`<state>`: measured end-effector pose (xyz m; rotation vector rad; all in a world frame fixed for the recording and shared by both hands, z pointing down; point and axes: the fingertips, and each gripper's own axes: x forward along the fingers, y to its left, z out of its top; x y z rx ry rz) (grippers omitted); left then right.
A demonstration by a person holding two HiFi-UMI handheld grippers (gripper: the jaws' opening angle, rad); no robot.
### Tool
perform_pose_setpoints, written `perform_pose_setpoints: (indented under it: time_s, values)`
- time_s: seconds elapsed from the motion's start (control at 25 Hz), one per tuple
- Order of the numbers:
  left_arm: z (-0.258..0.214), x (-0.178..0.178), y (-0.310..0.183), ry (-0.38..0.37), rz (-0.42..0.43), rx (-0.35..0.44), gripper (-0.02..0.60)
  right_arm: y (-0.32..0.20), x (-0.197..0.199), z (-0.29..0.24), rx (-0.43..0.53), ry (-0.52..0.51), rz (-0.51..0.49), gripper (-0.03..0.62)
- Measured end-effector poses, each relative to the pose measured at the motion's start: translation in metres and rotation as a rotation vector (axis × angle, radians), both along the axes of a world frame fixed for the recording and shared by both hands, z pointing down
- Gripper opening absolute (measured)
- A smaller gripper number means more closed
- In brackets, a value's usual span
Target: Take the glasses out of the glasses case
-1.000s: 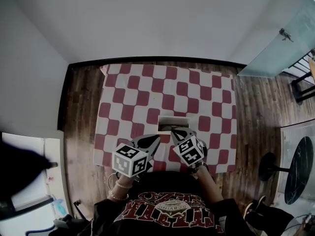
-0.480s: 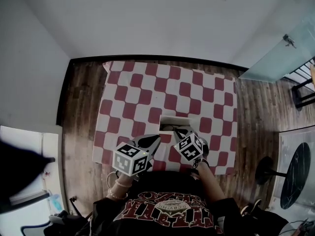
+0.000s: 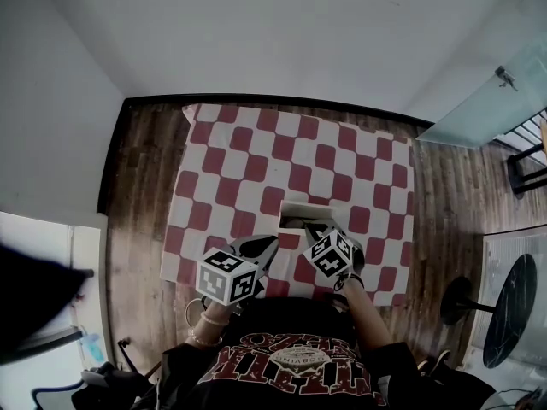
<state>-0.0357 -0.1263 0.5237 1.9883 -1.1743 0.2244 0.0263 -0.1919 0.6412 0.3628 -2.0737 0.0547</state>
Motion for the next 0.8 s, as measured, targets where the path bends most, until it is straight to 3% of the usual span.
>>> perform_pose_setpoints:
  time_s: [0.36, 0.8]
  values:
    - [0.007, -0.003, 0.003, 0.015, -0.009, -0.021, 0.009, -0.002, -0.001, 0.004, 0.083, 0.122, -0.173, 0.021]
    - [0.017, 0.001, 0.008, 0.033, 0.002, -0.045, 0.009, 0.003, -0.004, 0.009, 0.075, 0.197, -0.326, 0.021]
